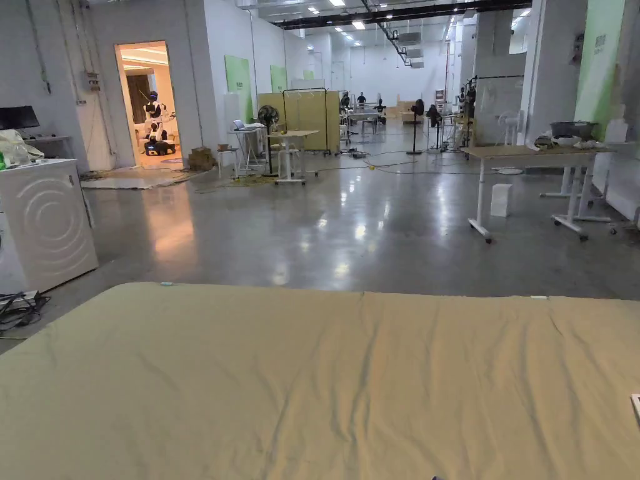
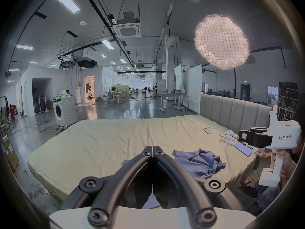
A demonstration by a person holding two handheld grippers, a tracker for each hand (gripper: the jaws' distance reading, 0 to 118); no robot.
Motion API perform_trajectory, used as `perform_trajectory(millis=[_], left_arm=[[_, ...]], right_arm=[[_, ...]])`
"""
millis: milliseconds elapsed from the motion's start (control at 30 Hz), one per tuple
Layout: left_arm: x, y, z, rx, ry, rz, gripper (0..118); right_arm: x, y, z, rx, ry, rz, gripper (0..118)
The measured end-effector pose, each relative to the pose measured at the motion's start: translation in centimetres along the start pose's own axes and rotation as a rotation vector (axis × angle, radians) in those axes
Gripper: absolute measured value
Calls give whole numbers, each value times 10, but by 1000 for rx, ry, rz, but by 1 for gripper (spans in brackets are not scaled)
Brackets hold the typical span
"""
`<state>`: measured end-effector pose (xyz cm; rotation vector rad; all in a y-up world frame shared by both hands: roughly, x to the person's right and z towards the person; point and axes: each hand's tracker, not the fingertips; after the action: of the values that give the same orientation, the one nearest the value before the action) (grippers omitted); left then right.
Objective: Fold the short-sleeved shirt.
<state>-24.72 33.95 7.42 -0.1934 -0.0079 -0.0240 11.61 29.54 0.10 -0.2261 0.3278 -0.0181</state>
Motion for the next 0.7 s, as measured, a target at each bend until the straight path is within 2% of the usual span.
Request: perform_trajectory(millis=[233, 467, 500, 533, 567, 600, 633, 700], left_arm=[[-25, -1, -47, -89, 10, 44, 0], [-71, -23, -164, -303, -85, 151, 0], [-80, -30, -192, -323, -85, 174, 6], [-87, -36, -220, -370, -84, 177, 20], [-93, -41, -243, -413, -79, 180, 41], [-97, -49, -267, -448, -54, 158, 68], [-102, -56, -292, -497, -42, 162, 77], [-104, -70, -329, -540, -42, 179, 78]], right_arm=[[6, -13, -13, -52, -11, -8, 0], [21, -39, -29, -149, -33, -61, 0], [23, -42, -31, -162, -40, -61, 0], [25, -45, -33, -176, -45, -61, 0], [28, -47, -34, -186, -51, -63, 0], [30, -49, -35, -195, -61, -64, 0], [33, -51, -36, -207, -75, -71, 0], [39, -56, -37, -229, -92, -90, 0]])
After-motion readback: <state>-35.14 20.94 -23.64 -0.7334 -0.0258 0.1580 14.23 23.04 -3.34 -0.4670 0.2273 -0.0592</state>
